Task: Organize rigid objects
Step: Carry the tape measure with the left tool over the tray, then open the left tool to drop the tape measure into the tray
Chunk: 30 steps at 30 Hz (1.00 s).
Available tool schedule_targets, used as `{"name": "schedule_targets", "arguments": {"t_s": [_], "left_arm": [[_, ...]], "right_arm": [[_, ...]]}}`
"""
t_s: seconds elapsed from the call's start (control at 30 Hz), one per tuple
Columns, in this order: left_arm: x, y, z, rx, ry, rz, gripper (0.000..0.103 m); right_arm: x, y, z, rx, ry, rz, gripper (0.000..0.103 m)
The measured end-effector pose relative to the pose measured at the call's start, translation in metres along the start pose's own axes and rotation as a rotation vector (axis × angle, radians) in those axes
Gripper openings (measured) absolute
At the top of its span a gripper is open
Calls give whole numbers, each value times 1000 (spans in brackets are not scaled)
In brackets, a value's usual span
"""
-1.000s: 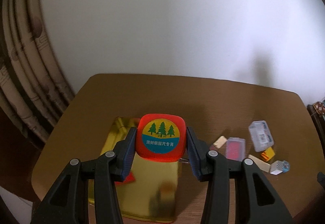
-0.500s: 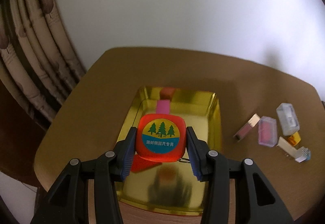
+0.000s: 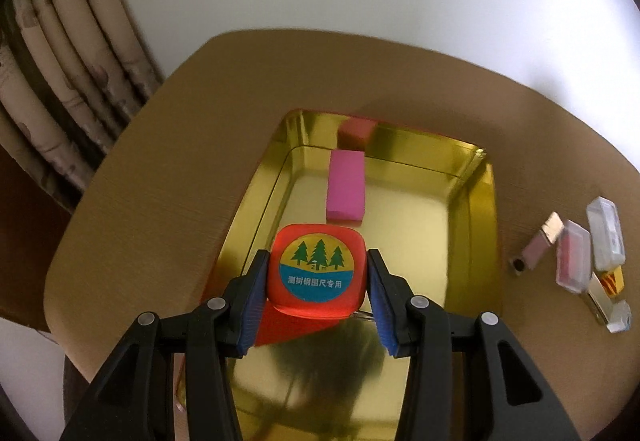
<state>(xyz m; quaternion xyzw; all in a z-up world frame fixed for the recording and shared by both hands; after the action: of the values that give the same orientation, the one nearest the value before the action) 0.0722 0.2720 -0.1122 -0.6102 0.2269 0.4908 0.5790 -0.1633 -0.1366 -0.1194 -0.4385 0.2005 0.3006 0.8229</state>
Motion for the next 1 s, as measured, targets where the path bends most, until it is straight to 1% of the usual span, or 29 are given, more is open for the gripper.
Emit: {"name": "schedule_targets", "arguments": {"t_s": [0.1, 0.3, 0.5, 0.7, 0.73, 0.77, 0.8, 0.83, 0.93, 1.0], "left_arm": [[15, -1, 0, -10, -33, 31, 43], [35, -1, -3, -13, -74, 60, 43], [51, 3, -1, -29, -93, 99, 43], [54, -1, -1, -32, -105, 115, 44], [54, -2, -2, -28, -105, 118, 48], [54, -1, -3, -18, -102, 125, 60], [53, -1, -5, -4, -100, 124, 64], [48, -1, -6, 3, -99, 107, 65], [19, 2, -13, 43, -66, 26, 67], [-15, 4, -18, 77, -51, -68, 81]], "right_arm": [[2, 0, -2, 1, 2, 6, 84], [7, 1, -4, 3, 5, 21, 84], [12, 4, -4, -1, 12, 37, 84], [17, 6, -6, -13, 19, 59, 84], [18, 7, -6, -15, 24, 62, 84], [19, 8, -8, -18, 31, 65, 84], [20, 8, -9, -21, 38, 70, 84], [21, 9, -11, -23, 43, 75, 84], [22, 10, -17, -32, 60, 79, 84], [25, 12, -22, -54, 87, 87, 84]]}}
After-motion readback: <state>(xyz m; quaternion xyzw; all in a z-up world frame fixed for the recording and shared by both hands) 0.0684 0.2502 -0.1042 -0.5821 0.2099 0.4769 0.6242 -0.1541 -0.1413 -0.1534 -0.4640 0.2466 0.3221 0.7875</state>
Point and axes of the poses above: each gripper's, at about its wrist camera, not at the fingertips, and x roughly the way its jaws point, z to its left, y to its underside, the point moved 9 cm from there along x, roughly the way its jaws point, and after that the axes turned 7 degrees about -y, right-handed, at the moved point
